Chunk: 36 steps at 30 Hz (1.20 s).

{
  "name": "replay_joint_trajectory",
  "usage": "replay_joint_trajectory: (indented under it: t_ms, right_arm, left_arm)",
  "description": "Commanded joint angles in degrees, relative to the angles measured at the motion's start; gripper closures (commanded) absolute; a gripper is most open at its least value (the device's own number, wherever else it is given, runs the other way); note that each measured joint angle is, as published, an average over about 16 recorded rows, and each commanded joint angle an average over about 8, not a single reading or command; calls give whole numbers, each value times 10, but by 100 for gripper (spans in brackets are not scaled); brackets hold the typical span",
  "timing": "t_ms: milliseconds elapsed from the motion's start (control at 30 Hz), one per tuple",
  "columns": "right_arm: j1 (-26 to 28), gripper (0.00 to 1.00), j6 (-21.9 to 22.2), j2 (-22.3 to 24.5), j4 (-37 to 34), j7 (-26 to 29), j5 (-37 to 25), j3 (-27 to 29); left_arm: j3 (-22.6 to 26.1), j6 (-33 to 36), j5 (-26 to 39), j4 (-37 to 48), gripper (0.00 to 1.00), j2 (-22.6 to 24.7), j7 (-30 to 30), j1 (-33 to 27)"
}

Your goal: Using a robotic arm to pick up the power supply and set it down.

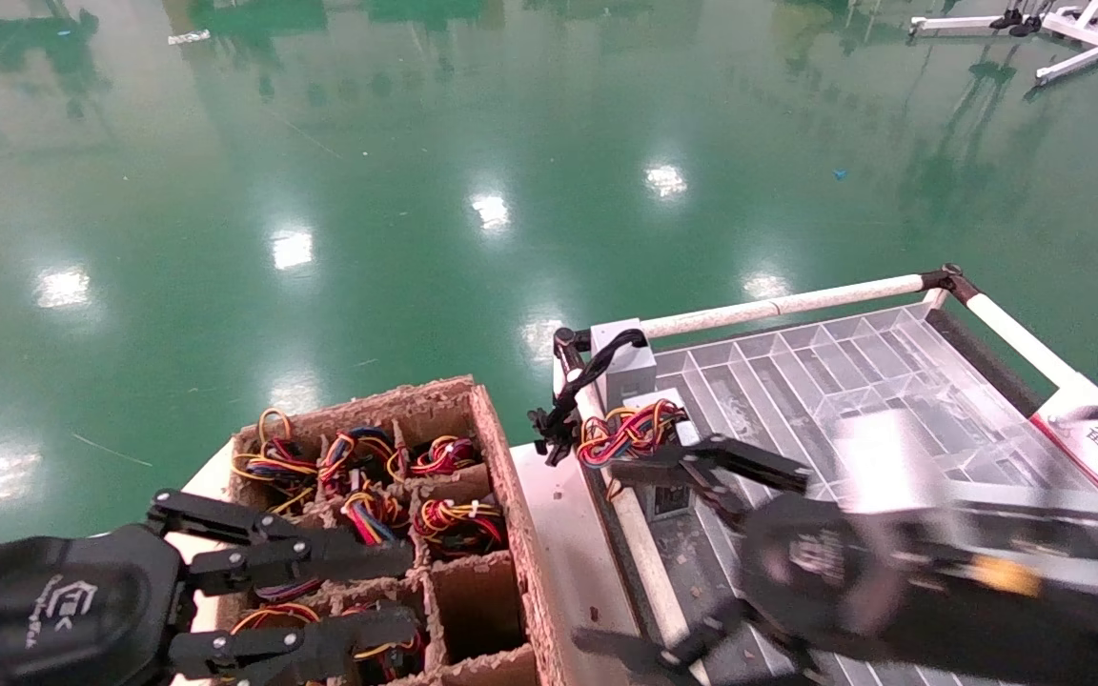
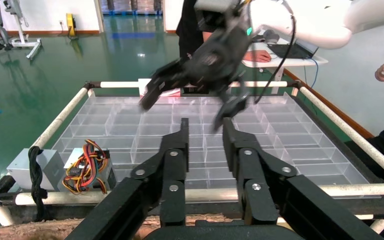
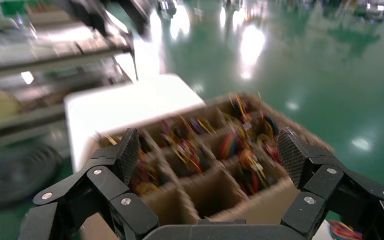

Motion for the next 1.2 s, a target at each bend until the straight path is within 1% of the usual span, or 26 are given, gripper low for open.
replay_joint_trajectory:
  t_ms: [33, 100, 233, 467, 500, 533, 567, 733, 767, 800, 833, 1033, 1133, 1200]
  right_arm:
    - [20, 0, 14, -20, -13, -7, -41, -18]
    - [44, 0, 19, -44, -34, -16, -73, -35]
    - [85, 0, 23, -93, -84, -43, -118, -61]
    - [146, 0, 22, -166, -183, -103, -175, -96]
    - [154, 1, 21, -175, -198, -112, -181, -100]
    - [162, 7, 20, -184, -211, -121, -187, -104]
    - [169, 17, 19, -193, -225, -129, -193, -108]
    - [205, 79, 13, -236, -293, -170, -217, -126]
    - [212, 90, 12, -245, -306, -178, -223, -130]
    - [218, 97, 11, -254, -318, -185, -228, -134]
    - [224, 100, 10, -262, -330, -192, -232, -137]
    - [253, 100, 12, -302, -398, -229, -254, -152]
    - [262, 100, 16, -317, -428, -246, -261, -157]
    - [267, 100, 19, -325, -446, -257, -263, -159]
  left_arm:
    - [0, 0, 0, 0, 100, 0, 0, 0]
    - [0, 0, 0, 0, 100, 0, 0, 0]
    - [0, 0, 0, 0, 100, 0, 0, 0]
    - [0, 0, 0, 0, 100, 0, 0, 0]
    - [0, 0, 0, 0, 100, 0, 0, 0]
    - [0, 0, 0, 0, 100, 0, 0, 0]
    - [0, 0, 0, 0, 100, 0, 0, 0]
    - [0, 0, 0, 0, 100, 0, 0, 0]
    - [0, 0, 0, 0, 100, 0, 0, 0]
    - [0, 0, 0, 0, 100, 0, 0, 0]
    - [0, 0, 0, 0, 100, 0, 0, 0]
    - [0, 0, 0, 0, 96, 0, 0, 0]
    - [0, 0, 0, 0, 91, 0, 0, 0]
    - [0, 0, 0, 0, 85, 0, 0, 0]
